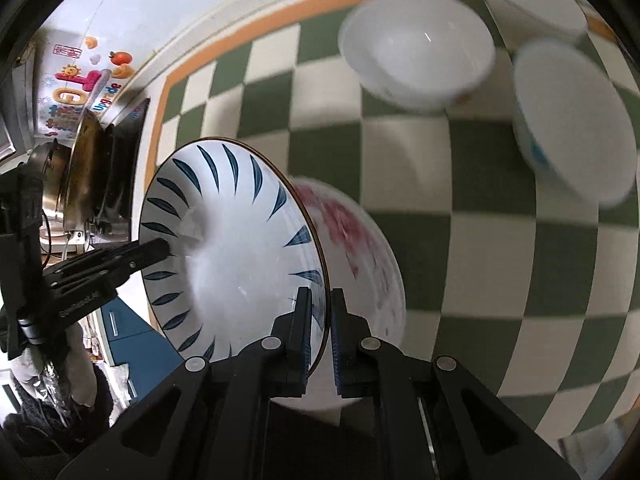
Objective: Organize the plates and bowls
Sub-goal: 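Lay the blue-striped plate onto the pink-flower plate in the right gripper's stack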
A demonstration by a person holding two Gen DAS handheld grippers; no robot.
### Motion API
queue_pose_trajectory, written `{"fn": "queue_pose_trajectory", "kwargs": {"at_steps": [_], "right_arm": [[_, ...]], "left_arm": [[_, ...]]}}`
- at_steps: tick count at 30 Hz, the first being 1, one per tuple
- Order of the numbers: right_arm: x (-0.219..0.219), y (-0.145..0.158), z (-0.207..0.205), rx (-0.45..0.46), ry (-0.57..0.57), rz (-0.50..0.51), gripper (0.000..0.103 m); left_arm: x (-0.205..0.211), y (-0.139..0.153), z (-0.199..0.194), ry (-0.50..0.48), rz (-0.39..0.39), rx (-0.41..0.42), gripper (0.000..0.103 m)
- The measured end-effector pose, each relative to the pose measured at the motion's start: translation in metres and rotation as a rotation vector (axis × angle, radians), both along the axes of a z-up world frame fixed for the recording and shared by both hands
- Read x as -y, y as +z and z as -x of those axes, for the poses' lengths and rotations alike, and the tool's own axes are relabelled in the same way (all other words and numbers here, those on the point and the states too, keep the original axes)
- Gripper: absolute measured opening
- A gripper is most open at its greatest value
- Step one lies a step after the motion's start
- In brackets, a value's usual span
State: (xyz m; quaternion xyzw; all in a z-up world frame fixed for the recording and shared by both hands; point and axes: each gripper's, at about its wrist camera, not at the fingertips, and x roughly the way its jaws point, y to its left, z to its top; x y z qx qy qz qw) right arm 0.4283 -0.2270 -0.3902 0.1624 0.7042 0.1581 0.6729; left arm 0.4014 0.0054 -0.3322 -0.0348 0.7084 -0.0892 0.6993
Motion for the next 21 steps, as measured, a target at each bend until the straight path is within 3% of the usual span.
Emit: {"fn": "queue_pose_trajectory", "kwargs": {"at_steps": [8,21], "right_arm": [[0.011,-0.022,0.021,-0.036,-0.030,0.017,0.011],[0.004,-0.033,0.008,-0.036,-0.020,0.039,0.011]], "left_arm": [[0.012,-0.019,0.010,-0.014,-0.013,-0.030,0.016],[0.013,-0.031,0.007,0.000,-0.035,-0.031,0.018]]}}
